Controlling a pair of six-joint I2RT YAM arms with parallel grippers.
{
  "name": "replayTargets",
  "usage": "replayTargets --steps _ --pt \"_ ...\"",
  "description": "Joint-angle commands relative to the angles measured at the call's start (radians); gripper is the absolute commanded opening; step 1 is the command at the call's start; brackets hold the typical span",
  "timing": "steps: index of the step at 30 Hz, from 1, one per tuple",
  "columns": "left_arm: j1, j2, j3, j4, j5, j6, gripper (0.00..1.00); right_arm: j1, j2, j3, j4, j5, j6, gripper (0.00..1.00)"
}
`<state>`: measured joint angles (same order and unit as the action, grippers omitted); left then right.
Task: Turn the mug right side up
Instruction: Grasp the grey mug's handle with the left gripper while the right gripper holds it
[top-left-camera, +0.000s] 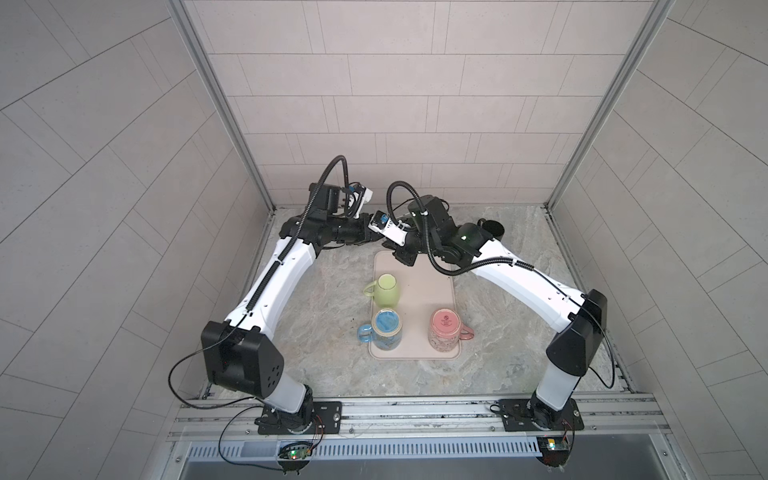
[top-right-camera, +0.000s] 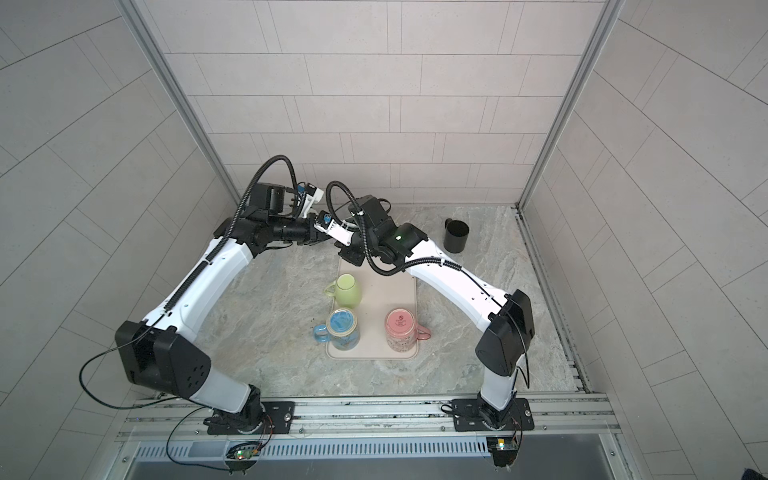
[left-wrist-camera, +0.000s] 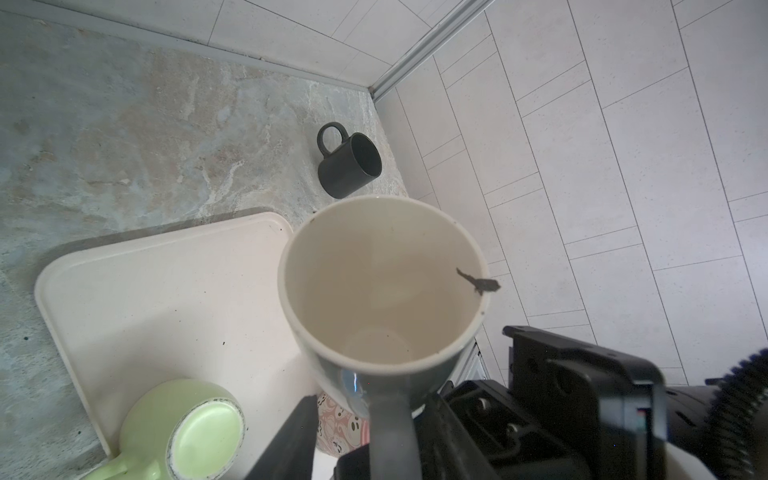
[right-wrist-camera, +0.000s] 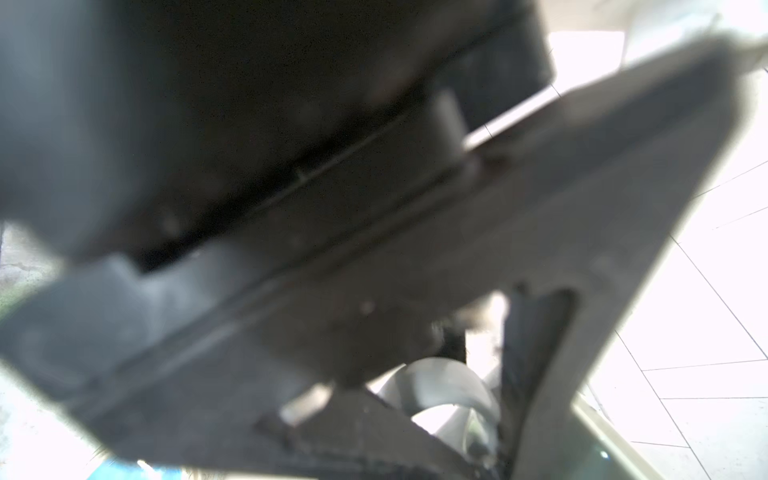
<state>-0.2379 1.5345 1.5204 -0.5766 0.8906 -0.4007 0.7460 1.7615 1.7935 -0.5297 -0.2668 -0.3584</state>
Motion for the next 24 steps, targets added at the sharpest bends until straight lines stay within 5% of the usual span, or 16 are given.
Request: replayTargets --steps 1,7,24 --pt "-0.006 0.001 0.029 -0.037 0.006 0.031 0.45 0.005 -0.007 0.055 0.046 0.022 -0.032 0.0" --pt "-0.009 0.007 0.027 -0.07 0.005 0.049 0.39 0.005 -0.005 0.066 0.051 0.019 -0.033 0.0" --pt "-0.015 0.035 0.032 -0.123 0.019 0.067 0.0 0.006 0.011 0.089 0.057 0.046 -0.057 0.0"
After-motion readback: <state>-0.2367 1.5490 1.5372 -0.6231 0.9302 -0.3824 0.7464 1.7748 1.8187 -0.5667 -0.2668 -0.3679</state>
